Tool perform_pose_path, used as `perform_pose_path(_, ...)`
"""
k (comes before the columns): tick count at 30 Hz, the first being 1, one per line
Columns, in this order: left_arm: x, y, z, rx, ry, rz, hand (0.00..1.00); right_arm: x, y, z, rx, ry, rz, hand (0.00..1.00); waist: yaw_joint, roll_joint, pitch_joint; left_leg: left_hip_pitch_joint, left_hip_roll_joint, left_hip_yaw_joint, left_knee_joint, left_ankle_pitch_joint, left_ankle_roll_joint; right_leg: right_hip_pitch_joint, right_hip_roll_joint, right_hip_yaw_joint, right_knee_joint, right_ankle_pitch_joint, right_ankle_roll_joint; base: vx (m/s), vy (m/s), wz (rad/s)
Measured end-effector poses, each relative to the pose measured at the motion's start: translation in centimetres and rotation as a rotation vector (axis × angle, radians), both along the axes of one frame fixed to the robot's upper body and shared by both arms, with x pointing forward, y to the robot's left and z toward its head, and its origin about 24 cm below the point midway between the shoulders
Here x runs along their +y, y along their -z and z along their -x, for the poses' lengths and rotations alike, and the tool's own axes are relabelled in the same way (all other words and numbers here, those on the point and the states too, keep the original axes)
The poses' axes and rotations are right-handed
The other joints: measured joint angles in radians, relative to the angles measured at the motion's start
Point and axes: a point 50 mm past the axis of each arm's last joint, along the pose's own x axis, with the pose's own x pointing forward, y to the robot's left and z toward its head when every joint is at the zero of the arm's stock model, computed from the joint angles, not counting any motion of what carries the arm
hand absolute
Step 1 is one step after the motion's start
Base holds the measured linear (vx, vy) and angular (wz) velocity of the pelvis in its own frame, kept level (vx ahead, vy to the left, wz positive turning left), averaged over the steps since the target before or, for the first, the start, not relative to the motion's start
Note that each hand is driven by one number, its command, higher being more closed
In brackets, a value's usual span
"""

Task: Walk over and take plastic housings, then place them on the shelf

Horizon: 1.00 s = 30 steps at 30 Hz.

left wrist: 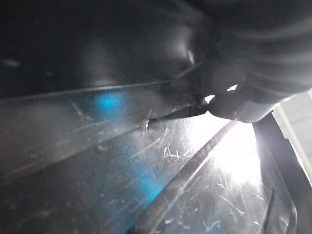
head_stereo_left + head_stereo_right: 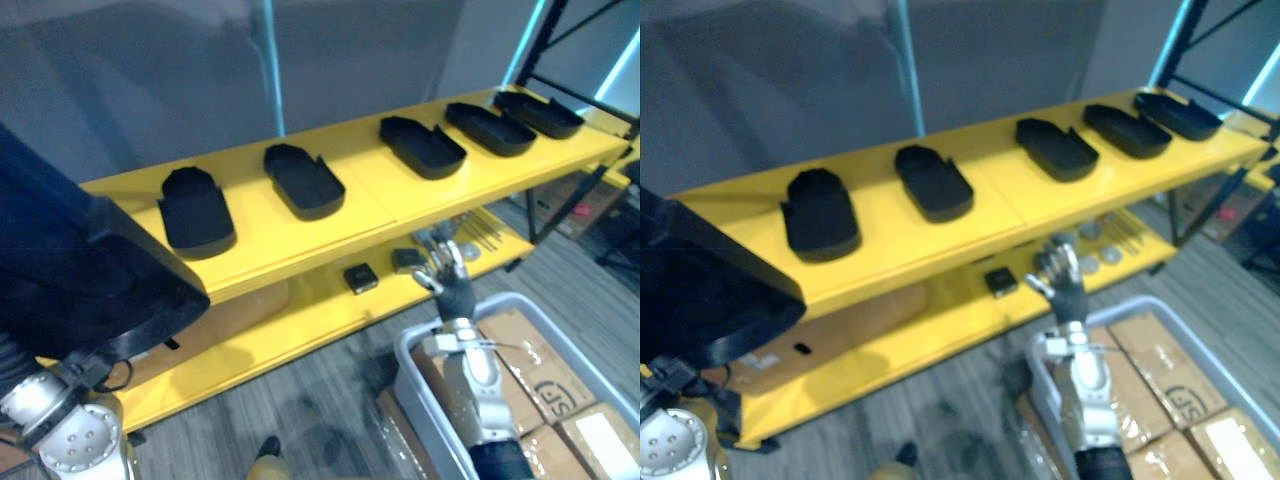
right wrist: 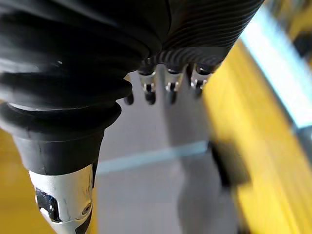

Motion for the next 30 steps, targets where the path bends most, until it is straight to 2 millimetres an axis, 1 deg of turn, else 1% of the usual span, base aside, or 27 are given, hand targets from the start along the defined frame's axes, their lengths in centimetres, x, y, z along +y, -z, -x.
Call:
perform_pose_path(1,0.0,0.1,0.0,0.009,-0.005,-0.003,1.0,0.2,0.0,0.0,-0.001,-0.011,0.001,0.0,0.01,0.001,0.0,0.001,-0.002,-0.004,-0.003,0.004,0.003,0.005,-0.001,-0.006,0.005,-0.007,0.001,0.01,-0.039,0.65)
perform_pose_path(3,0.5,0.3,0.7,0.043,-0.045,-0.02,1.0,1.7,0.4,-0.3,0.017,-0.071,0.011,0.0,0.025,0.004,0.002,-0.006,-0.008,-0.043,-0.012,0.015,0.001,0.021,-0.002,-0.05,0.025,-0.033,0.004,0.0,-0.031,0.6)
perform_pose_path(4,0.8,0.6,1.0,0.065,-0.061,-0.021,1.0,2.1,0.7,-0.3,0.032,-0.084,0.01,0.0,0.039,0.005,0.003,-0.014,-0.01,-0.054,-0.01,0.019,0.002,0.025,-0.002,-0.061,0.035,-0.043,0.009,0.0,-0.02,0.46)
perform_pose_path(7,1.5,1.6,2.2,0.139,-0.09,-0.012,1.0,2.9,1.7,-0.2,0.075,-0.102,0.011,0.0,0.07,0.008,0.005,-0.023,-0.019,-0.069,-0.013,0.033,0.008,0.037,-0.001,-0.088,0.038,-0.053,0.008,0.0,-0.013,0.39)
perform_pose_path(10,1.6,2.0,2.9,0.16,-0.072,0.004,1.0,3.2,2.1,-0.1,0.096,-0.092,0.01,0.0,0.077,0.01,0.006,-0.026,-0.026,-0.081,-0.016,0.042,0.007,0.046,0.0,-0.088,0.044,-0.064,0.008,-0.01,-0.004,0.25)
perform_pose_path(12,1.6,2.2,3.0,0.149,-0.051,0.012,1.0,3.1,2.2,-0.1,0.105,-0.078,0.008,0.0,0.076,0.01,0.006,-0.028,-0.026,-0.079,-0.016,0.046,0.009,0.044,0.0,-0.087,0.048,-0.066,0.009,-0.01,-0.004,0.04)
perform_pose_path(15,1.5,2.1,3.0,0.136,-0.031,-0.002,1.0,3.0,2.7,0.2,0.124,-0.054,0.023,0.0,0.066,0.007,0.005,-0.031,-0.025,-0.072,-0.016,0.047,0.008,0.032,-0.001,-0.071,0.044,-0.066,0.009,-0.03,0.0,-0.07)
perform_pose_path(18,1.4,2.0,3.0,0.125,-0.029,-0.005,1.0,2.8,3.1,0.5,0.14,-0.045,0.03,0.0,0.063,0.002,0.005,-0.032,-0.021,-0.042,-0.019,0.047,0.009,0.006,-0.002,-0.024,0.046,-0.065,0.009,-0.01,0.015,-0.21)
perform_pose_path(20,1.2,2.0,2.8,0.116,-0.018,0.0,1.0,2.6,3.5,0.7,0.15,-0.039,0.038,0.0,0.054,-0.007,0.006,-0.033,-0.024,-0.04,-0.024,0.048,0.008,0.001,-0.003,-0.015,0.054,-0.066,0.009,0.03,0.016,-0.04)
perform_pose_path(21,1.1,2.0,2.6,0.112,-0.009,0.004,1.0,2.5,3.5,0.8,0.152,-0.032,0.044,0.0,0.05,-0.012,0.007,-0.039,-0.027,-0.043,-0.024,0.049,0.007,-0.009,-0.005,0.004,0.073,-0.078,0.01,0.02,0.0,0.16)
perform_pose_path(22,1.0,2.1,2.3,0.107,0.006,0.008,1.0,2.2,3.6,0.9,0.156,-0.019,0.043,0.0,0.037,-0.018,0.007,-0.054,-0.034,-0.06,-0.019,0.051,0.007,-0.029,-0.002,0.042,0.105,-0.109,0.002,0.02,0.021,0.84)
perform_pose_path(23,0.5,2.1,1.1,0.089,0.053,0.022,1.0,1.3,4.0,1.5,0.17,0.018,0.047,0.0,-0.002,-0.026,0.013,-0.075,-0.067,-0.129,-0.01,0.061,0.005,-0.043,0.015,0.172,0.158,-0.175,-0.042,0.01,0.031,1.15)
perform_pose_path(24,0.3,2.1,0.5,0.086,0.08,0.024,1.0,0.8,4.3,1.9,0.181,0.042,0.044,0.0,-0.017,-0.032,0.017,-0.076,-0.083,-0.16,-0.011,0.066,0.006,-0.042,0.02,0.231,0.175,-0.202,-0.057,0.0,-0.008,1.53)
perform_pose_path(25,0.1,2.1,-0.2,0.084,0.127,0.028,1.0,0.3,4.8,2.5,0.204,0.077,0.043,0.0,-0.035,-0.044,0.024,-0.076,-0.109,-0.203,-0.012,0.071,-0.001,-0.039,0.027,0.324,0.206,-0.26,-0.075,-0.04,-0.085,1.25)
perform_pose_path(26,0.1,2.1,-0.6,0.078,0.151,0.035,1.0,-0.2,5.2,3.1,0.225,0.105,0.039,0.0,-0.048,-0.053,0.034,-0.077,-0.121,-0.236,-0.012,0.074,-0.005,-0.033,0.04,0.36,0.227,-0.305,-0.069,-0.04,-0.131,1.05)
perform_pose_path(28,0.1,2.6,-0.8,0.107,0.162,0.049,1.0,-0.9,5.9,4.0,0.254,0.138,0.035,0.0,-0.046,-0.049,0.04,-0.077,-0.114,-0.248,-0.006,0.08,-0.008,-0.019,0.056,0.335,0.233,-0.307,-0.063,-0.02,-0.122,0.49)
perform_pose_path(30,0.2,2.9,-0.8,0.138,0.157,0.06,1.0,-1.4,6.1,4.5,0.265,0.152,0.034,0.0,-0.053,-0.043,0.044,-0.077,-0.114,-0.231,-0.001,0.098,0.001,0.004,0.065,0.303,0.231,-0.303,-0.056,0.01,-0.076,0.4)
